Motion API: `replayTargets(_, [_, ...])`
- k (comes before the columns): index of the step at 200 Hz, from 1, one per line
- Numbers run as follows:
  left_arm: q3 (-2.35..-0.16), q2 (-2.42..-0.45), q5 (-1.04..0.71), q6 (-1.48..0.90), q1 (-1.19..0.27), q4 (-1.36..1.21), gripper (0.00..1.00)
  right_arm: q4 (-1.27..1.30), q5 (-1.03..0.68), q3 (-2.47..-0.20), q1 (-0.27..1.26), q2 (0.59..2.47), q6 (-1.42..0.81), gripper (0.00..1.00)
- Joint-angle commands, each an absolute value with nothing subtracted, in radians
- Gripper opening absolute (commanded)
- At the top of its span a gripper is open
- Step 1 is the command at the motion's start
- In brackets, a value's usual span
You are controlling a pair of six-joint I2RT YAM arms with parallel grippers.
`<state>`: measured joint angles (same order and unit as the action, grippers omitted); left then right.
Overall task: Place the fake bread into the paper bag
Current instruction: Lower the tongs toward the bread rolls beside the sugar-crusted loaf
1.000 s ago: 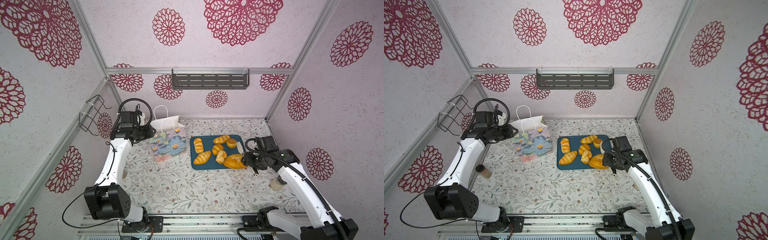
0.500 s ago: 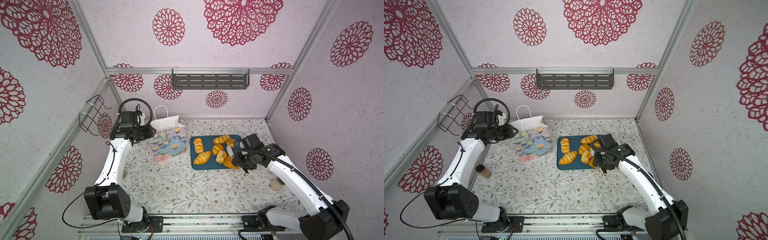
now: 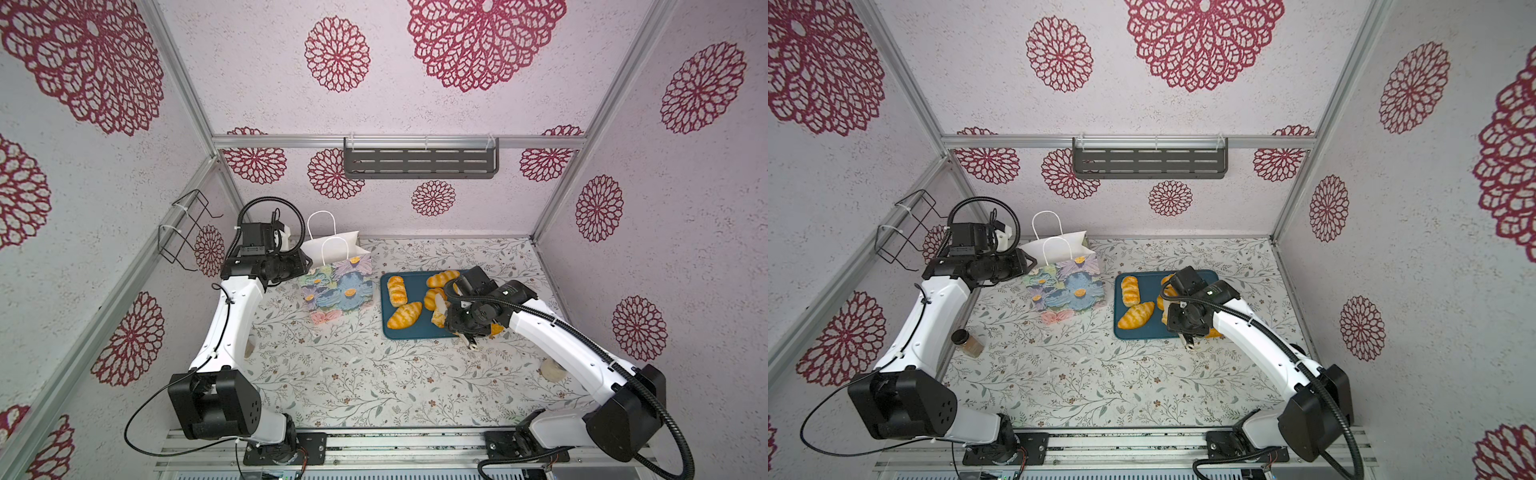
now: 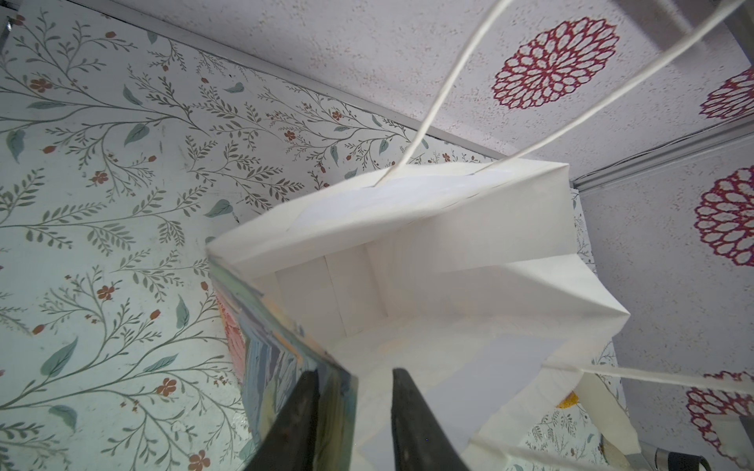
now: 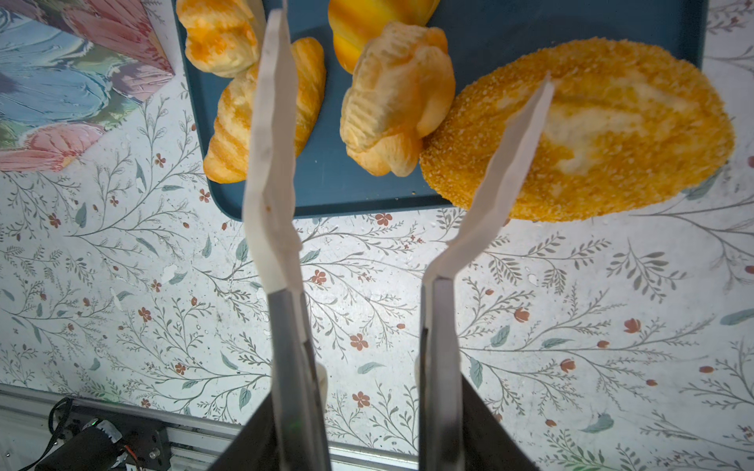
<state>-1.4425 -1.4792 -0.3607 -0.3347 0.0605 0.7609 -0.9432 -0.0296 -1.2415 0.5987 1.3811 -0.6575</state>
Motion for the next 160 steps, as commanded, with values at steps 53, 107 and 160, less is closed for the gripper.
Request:
replayTargets(53, [-1.439, -1.466, -0.356, -0.334, 0.048, 0.748, 0.34, -0.864, -0.045, -1.251, 0.604, 1.430, -0.677, 0.53])
replayTargets(107, [-1.439, -1.466, -0.344, -0.329, 0.038, 0.752, 0.34, -0.841, -0.051, -1.229, 0.604, 1.451, -0.677, 0.52])
replayTargets(160, [-1.439, -1.463, -0.336, -0.328, 0.038, 0.752, 0.34, -0.801, -0.076, -1.200, 0.604, 1.468, -0.676, 0.51])
